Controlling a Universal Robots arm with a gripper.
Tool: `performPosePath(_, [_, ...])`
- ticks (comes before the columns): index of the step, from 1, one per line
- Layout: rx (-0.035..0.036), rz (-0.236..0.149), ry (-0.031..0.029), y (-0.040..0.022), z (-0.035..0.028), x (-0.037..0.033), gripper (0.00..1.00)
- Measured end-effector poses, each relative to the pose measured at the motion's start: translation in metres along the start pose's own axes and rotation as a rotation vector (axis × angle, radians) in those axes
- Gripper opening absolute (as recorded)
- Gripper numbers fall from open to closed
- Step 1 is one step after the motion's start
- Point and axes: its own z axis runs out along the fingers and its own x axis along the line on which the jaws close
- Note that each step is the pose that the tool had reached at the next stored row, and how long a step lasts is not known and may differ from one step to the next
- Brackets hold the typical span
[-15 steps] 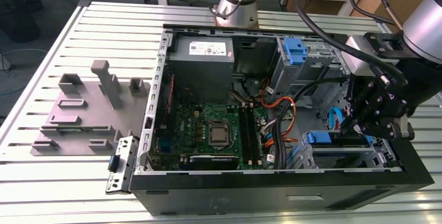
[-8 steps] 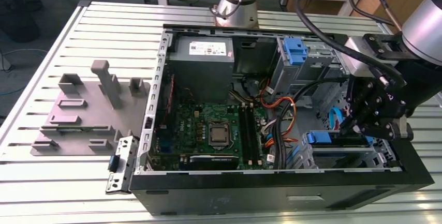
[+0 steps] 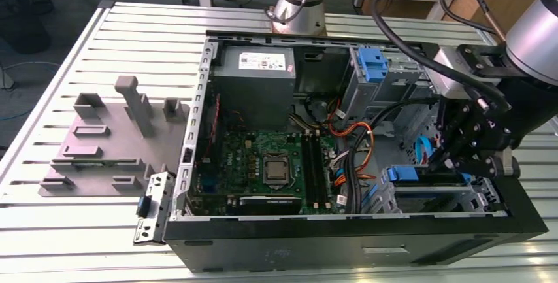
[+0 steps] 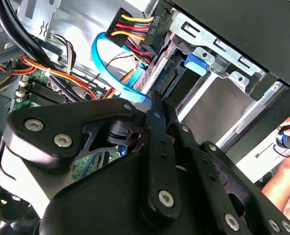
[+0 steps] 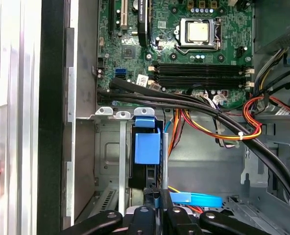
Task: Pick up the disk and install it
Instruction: 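Insert the first disk wire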
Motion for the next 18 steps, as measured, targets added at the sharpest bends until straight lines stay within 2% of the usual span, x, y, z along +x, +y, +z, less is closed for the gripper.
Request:
performPosePath(15, [0.0000, 0.000, 0.0002, 0.0000, 0.0024, 0.0000, 0.16])
performPosePath(17, [0.0000, 0.000, -0.0001, 0.0000, 0.0026, 0.0000, 0.17])
performPosePath(18, [0.0000, 0.000, 0.0001, 0.0000, 0.0025, 0.0000, 0.24])
